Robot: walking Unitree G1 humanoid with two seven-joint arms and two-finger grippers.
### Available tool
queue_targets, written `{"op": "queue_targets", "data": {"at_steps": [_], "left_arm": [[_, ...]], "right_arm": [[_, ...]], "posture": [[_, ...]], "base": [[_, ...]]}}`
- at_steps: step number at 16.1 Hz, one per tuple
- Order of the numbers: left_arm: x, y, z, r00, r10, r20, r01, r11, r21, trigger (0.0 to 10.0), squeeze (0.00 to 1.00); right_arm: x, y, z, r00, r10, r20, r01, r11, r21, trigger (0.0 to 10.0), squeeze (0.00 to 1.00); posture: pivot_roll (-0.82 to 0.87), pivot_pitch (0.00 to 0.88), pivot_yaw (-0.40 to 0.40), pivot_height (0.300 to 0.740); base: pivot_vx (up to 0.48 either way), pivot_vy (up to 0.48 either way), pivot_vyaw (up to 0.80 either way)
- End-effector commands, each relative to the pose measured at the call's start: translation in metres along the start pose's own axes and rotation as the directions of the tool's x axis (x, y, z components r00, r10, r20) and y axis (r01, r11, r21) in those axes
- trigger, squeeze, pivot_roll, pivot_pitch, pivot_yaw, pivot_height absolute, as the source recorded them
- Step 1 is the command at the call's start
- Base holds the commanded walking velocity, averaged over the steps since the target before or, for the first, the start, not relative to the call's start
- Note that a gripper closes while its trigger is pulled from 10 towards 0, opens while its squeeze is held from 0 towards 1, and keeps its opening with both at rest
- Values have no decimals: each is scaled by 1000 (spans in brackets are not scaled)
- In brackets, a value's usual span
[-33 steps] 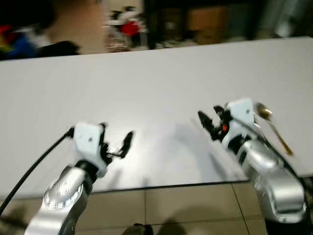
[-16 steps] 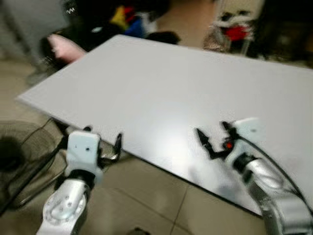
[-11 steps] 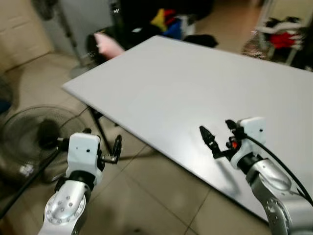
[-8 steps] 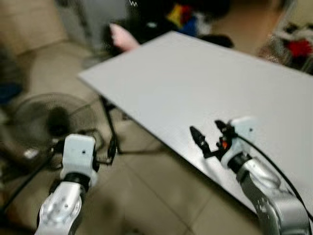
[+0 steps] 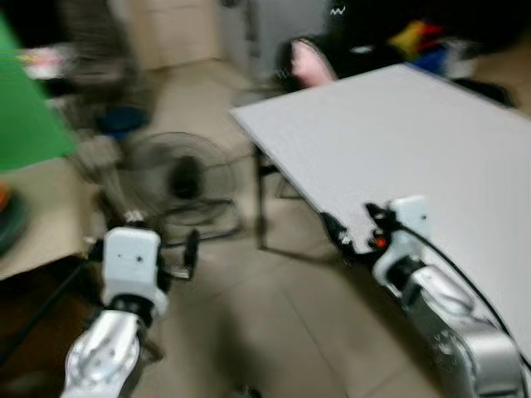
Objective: Setting the table
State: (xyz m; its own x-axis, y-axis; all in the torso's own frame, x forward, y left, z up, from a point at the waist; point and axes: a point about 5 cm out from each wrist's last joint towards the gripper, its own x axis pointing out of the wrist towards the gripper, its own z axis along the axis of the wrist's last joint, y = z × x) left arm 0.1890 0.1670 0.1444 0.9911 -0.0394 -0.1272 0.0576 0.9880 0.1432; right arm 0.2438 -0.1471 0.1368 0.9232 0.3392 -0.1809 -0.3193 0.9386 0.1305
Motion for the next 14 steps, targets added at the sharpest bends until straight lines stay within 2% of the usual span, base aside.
{"op": "queue_targets", "data": {"at_steps": [1,3,5,8,10,11,13,14], "left_arm": [[2,3,5,1000,12,18,-13,1000,13,10000,0],[2,4,7,1000,14,20,-14,1000,18,10000,0],[3,7,7,1000,19,20,-19,1000,20,10000,0],[3,7,7,1000,24,20,-24,1000,14,10000,0],[4,7,8,1000,25,20,-25,1000,16,10000,0],[4,7,8,999,25,20,-25,1000,16,10000,0],[4,8,8,999,25,20,-25,1000,17,10000,0],[4,8,8,999,26,20,-26,1000,17,10000,0]], "right_arm": [[2,3,2,1000,3,12,-3,1000,12,10000,0],[4,4,2,1000,-30,1,30,999,-35,10000,0],[6,2,4,998,-59,26,60,997,-45,10000,0],[10,-1,6,990,-128,55,125,990,68,10000,0],[13,-3,11,982,-160,102,155,986,62,10000,0],[13,-3,12,982,-154,107,146,986,79,10000,0],[15,-1,14,988,-119,99,114,992,57,10000,0],[15,3,13,996,-26,89,21,998,59,10000,0]], "posture": [[-31,0,53,740],[-31,0,53,740],[-29,0,54,740],[-27,0,53,740],[-26,0,51,740],[-26,0,51,740],[-24,0,50,740],[-24,0,48,740]], "base": [[0,345,0],[0,345,0],[0,347,0],[0,335,0],[0,326,0],[0,330,0],[0,334,0],[0,334,0]]}}
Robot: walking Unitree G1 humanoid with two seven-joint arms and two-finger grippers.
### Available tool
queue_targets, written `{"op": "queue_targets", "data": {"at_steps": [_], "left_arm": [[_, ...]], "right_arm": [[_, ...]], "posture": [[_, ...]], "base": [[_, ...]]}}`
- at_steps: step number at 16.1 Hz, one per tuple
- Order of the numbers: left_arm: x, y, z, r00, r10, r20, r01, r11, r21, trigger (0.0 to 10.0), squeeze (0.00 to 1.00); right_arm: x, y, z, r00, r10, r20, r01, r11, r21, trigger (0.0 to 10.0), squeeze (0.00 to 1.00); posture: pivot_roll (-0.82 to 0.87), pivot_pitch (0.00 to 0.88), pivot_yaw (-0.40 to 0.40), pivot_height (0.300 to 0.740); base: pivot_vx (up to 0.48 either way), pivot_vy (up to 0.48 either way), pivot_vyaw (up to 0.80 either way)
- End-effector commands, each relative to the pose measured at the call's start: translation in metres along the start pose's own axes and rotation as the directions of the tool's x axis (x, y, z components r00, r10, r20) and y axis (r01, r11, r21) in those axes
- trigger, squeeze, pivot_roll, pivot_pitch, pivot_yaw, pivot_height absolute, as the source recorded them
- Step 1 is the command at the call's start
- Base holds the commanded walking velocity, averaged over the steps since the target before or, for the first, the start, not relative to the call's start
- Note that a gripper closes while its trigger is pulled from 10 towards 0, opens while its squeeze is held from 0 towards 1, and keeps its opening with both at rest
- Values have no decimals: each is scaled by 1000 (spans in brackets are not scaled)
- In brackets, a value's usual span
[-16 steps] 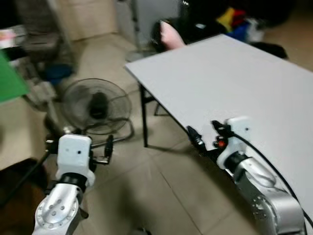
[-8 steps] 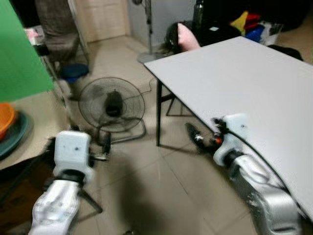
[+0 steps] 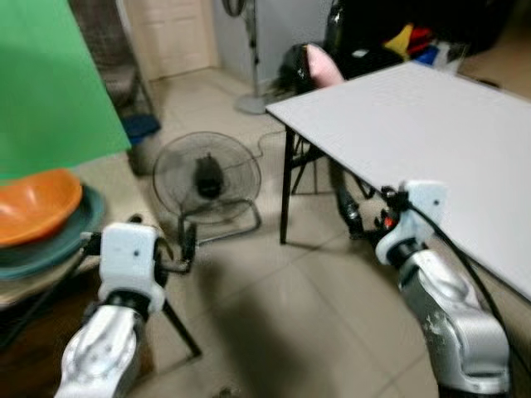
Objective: Setting the table
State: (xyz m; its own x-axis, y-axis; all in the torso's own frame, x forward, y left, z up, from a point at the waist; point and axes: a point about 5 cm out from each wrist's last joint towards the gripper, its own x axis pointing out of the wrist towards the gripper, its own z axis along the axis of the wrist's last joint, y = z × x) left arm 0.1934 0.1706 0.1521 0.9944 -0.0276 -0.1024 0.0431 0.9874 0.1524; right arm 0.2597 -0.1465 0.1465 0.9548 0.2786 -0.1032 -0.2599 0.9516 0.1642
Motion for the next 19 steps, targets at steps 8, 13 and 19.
{"op": "queue_targets", "data": {"at_steps": [8,13,19], "left_arm": [[-1,5,3,1000,30,8,-30,1000,5,10000,0],[0,11,15,996,61,58,-61,998,1,10000,0],[0,9,14,997,46,55,-47,999,10,10000,0]], "right_arm": [[-1,17,-14,976,186,-111,-182,982,48,10000,0],[2,28,-12,949,290,-122,-291,957,17,10000,0],[9,25,-9,951,284,-119,-286,958,-5,10000,0]], "posture": [[-13,0,37,740],[1,0,29,740],[4,0,28,740]], "base": [[0,247,0],[54,0,420],[285,0,799]]}}
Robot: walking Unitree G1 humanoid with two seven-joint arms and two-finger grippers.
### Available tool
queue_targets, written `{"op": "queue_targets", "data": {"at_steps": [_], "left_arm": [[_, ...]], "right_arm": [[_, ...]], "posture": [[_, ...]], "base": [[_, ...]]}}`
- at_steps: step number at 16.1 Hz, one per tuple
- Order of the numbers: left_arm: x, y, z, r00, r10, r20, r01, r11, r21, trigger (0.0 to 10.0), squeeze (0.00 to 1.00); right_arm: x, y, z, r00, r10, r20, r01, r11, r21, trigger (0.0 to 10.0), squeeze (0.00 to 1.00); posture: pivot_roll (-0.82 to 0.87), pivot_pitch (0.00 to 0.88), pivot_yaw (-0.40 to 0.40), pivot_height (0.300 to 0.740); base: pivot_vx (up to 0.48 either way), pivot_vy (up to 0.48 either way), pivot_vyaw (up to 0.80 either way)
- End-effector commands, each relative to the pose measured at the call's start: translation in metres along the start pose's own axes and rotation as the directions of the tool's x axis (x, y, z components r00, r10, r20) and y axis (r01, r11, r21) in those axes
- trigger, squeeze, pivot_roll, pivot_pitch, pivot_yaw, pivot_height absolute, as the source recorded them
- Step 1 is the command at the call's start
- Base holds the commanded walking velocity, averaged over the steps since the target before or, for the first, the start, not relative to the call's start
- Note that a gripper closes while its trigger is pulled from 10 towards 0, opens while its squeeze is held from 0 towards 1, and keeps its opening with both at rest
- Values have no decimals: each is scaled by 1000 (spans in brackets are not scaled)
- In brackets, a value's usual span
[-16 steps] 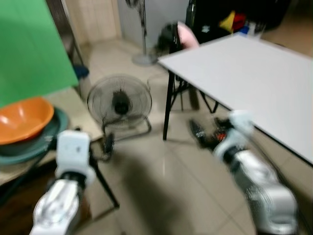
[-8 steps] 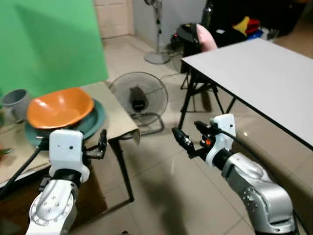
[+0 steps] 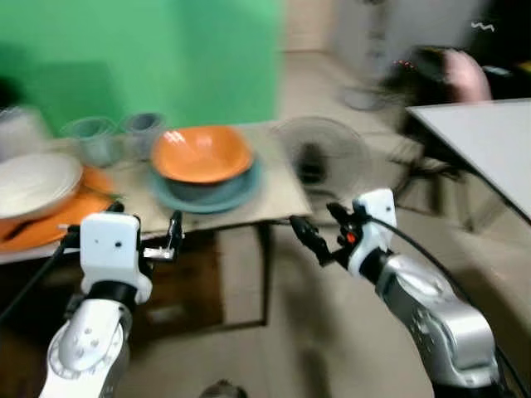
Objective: Setting the table
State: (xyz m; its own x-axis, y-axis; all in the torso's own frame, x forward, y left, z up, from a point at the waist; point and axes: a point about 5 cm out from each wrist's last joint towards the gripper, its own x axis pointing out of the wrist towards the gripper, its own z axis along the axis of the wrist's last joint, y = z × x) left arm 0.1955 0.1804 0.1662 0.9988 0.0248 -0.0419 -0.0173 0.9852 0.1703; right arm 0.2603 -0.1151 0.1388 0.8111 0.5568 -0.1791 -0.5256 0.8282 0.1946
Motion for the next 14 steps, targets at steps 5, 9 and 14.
{"op": "queue_targets", "data": {"at_steps": [5,9,14], "left_arm": [[0,-3,2,1000,-22,2,22,1000,4,10000,0],[1,-5,2,999,-50,3,50,999,11,10000,0],[5,-6,3,995,-103,5,102,994,30,10000,0]], "right_arm": [[3,-5,5,1000,12,6,-12,999,-30,10000,0],[6,-7,9,1000,3,13,-3,999,-42,10000,0],[11,-12,17,998,-45,47,45,999,-5,10000,0]], "posture": [[14,0,18,740],[11,0,21,740],[5,0,23,740]], "base": [[288,0,774],[288,0,672],[288,0,233]]}}
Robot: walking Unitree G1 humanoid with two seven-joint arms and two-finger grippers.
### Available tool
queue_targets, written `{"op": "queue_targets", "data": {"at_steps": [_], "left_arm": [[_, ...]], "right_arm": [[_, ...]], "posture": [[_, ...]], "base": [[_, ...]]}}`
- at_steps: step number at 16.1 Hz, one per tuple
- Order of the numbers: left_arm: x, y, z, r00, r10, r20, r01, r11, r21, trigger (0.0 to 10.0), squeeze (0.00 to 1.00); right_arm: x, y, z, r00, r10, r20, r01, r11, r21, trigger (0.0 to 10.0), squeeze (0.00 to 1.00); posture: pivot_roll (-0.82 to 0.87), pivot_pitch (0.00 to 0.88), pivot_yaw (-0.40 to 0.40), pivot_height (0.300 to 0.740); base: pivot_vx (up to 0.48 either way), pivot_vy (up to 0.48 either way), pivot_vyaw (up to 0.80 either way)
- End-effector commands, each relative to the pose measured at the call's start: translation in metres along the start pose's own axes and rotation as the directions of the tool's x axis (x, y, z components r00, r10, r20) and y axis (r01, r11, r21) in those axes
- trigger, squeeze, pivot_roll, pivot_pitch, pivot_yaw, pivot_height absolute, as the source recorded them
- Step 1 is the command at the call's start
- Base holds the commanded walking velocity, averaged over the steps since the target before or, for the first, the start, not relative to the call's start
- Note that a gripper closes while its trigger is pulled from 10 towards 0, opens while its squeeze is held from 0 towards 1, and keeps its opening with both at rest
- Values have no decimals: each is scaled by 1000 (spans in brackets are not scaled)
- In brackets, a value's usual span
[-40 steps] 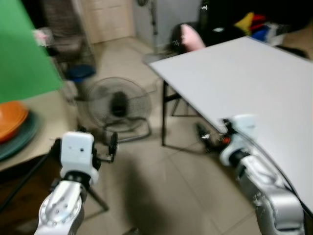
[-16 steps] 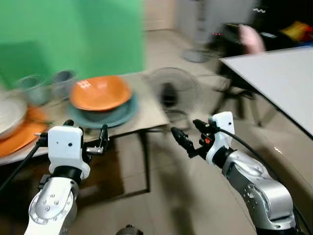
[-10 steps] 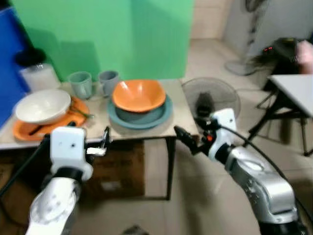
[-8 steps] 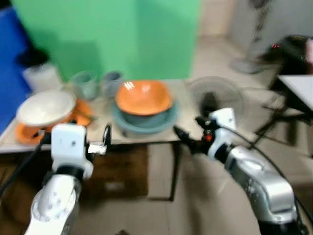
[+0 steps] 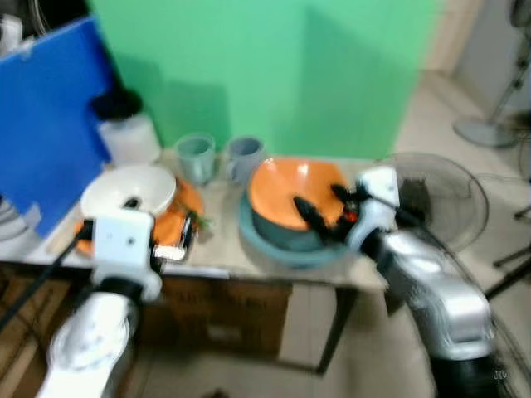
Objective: Setting the table
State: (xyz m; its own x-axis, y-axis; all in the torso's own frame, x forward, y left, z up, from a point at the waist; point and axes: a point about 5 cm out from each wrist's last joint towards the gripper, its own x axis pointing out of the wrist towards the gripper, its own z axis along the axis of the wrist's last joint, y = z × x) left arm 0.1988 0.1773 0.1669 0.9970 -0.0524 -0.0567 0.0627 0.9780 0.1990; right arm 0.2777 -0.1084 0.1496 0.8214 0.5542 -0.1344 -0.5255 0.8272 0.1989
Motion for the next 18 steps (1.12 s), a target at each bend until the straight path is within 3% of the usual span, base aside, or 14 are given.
{"op": "queue_targets", "data": {"at_steps": [1,3,5,6,10,11,15,18], "left_arm": [[2,-3,2,1000,-29,9,29,1000,-2,10000,0],[6,-5,3,995,-94,13,94,996,7,10000,0],[9,-12,6,980,-196,39,197,980,-7,10000,0],[11,-20,9,948,-316,46,316,949,3,10000,0],[14,-31,15,875,-479,69,480,878,5,10000,0],[13,-36,16,842,-535,66,537,844,-1,10000,0],[8,-43,14,781,-622,54,623,782,-12,10000,0],[8,-43,13,778,-626,52,627,779,-14,10000,0]], "right_arm": [[-4,-11,4,999,-51,3,52,999,-16,10000,0],[3,-18,9,990,-140,-31,140,990,-25,10000,0],[8,-24,11,977,-183,-112,189,981,45,10000,0],[14,-32,14,966,-209,-150,218,975,48,10000,0],[25,-47,4,907,-279,-317,305,952,33,10000,0],[27,-54,2,875,-314,-368,345,939,19,10000,0],[28,-71,25,869,-372,-328,429,895,124,10000,0],[24,-74,31,870,-368,-328,427,895,131,10000,0]], "posture": [[5,0,23,740],[-1,0,28,740],[-4,0,28,740],[-8,0,27,740],[-15,0,27,740],[-15,0,24,740],[-17,0,14,740],[-19,0,9,740]], "base": [[289,0,0],[287,0,0],[142,0,0],[0,0,0],[0,0,0],[0,0,0],[0,0,0],[0,0,0]]}}
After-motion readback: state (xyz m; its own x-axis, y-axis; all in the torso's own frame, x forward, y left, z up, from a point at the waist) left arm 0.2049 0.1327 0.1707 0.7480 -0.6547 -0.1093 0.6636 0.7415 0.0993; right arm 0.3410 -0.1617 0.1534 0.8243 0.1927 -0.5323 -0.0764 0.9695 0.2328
